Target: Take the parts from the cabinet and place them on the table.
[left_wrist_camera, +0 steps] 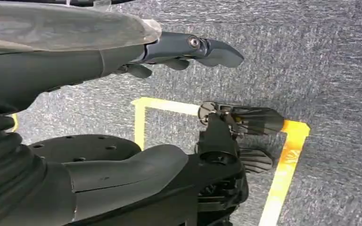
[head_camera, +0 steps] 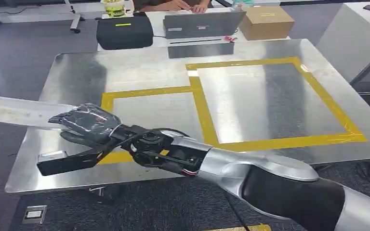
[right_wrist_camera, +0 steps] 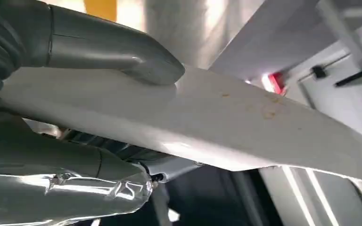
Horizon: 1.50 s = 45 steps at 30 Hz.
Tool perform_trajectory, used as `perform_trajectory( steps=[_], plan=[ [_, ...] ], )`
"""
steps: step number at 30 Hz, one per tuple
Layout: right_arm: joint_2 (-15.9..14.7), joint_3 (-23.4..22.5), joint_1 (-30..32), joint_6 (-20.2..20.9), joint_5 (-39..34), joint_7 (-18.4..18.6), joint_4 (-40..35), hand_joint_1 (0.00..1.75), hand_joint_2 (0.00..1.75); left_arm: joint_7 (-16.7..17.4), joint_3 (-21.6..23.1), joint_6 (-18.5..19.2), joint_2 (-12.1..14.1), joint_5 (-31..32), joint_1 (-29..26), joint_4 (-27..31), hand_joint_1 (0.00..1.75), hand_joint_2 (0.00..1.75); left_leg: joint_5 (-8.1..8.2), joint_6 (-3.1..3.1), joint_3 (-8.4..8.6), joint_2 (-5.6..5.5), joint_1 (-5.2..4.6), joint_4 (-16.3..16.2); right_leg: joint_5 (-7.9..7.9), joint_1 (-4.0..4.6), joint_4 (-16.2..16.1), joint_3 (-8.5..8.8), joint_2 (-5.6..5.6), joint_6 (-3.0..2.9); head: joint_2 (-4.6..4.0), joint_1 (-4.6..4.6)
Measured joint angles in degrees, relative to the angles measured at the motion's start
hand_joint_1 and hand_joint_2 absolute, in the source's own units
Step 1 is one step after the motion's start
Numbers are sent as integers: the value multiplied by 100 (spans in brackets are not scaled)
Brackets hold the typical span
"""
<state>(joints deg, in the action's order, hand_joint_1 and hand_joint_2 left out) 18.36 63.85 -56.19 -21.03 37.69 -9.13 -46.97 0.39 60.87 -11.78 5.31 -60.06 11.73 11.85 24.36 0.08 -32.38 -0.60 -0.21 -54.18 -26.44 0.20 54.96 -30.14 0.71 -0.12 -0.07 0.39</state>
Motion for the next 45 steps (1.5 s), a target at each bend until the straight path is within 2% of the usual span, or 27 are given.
perform_trajectory(
  steps=[3, 9, 20, 26, 32, 39, 45],
  plan=[
    [44, 240, -86, -259, 410, 255, 246, 175, 175, 0, 2, 4, 0, -13, -1, 0, 0, 175, 0, 0, 1, 0, 0, 0, 0, 0, -3, 2, 0, 0, 0, -2],
    [41, 472, -181, -316, 852, 393, 934, 175, 175, -20, 2, 4, 0, -68, -19, 0, 0, 175, 0, 0, 1, 0, 0, 0, 0, 0, -7, 1, 0, 0, 0, -4],
    [-538, 550, -255, 16, 1300, 848, 1757, 175, 175, -131, 2, 13, 0, -136, -71, 0, 0, 175, 0, 1, 3, 2, 0, -5, 5, -3, -13, 2, 7, 2, 0, 0],
    [-1014, 402, -271, 206, 1457, 1020, 1866, 175, 175, -315, 2, -50, 0, -164, -69, 0, 0, 175, 0, 1, 3, 1, 0, -6, 7, -3, -14, 3, 5, 4, 0, 0],
    [-1442, 163, -251, 208, 1464, 1066, 1906, 175, 175, -524, 2, -50, 15, -221, -56, 0, 0, 175, 0, 1, 4, 5, 0, -6, 9, -3, -15, 3, 12, 2, 0, 2],
    [-1659, -70, -165, 208, 1435, 1062, 1906, 175, 175, -651, 2, -46, 15, -240, -21, 0, 0, 175, 0, 1, 6, 5, 0, -5, 9, -2, -14, 3, 11, 3, 0, 0],
    [-1709, -236, -83, 208, 1435, 946, 1893, 175, 175, -835, 0, -92, 15, -343, 20, 0, 0, 175, 0, 1, 7, 7, 0, -4, 9, -2, -14, 3, 14, 2, 0, -4]
  ],
)
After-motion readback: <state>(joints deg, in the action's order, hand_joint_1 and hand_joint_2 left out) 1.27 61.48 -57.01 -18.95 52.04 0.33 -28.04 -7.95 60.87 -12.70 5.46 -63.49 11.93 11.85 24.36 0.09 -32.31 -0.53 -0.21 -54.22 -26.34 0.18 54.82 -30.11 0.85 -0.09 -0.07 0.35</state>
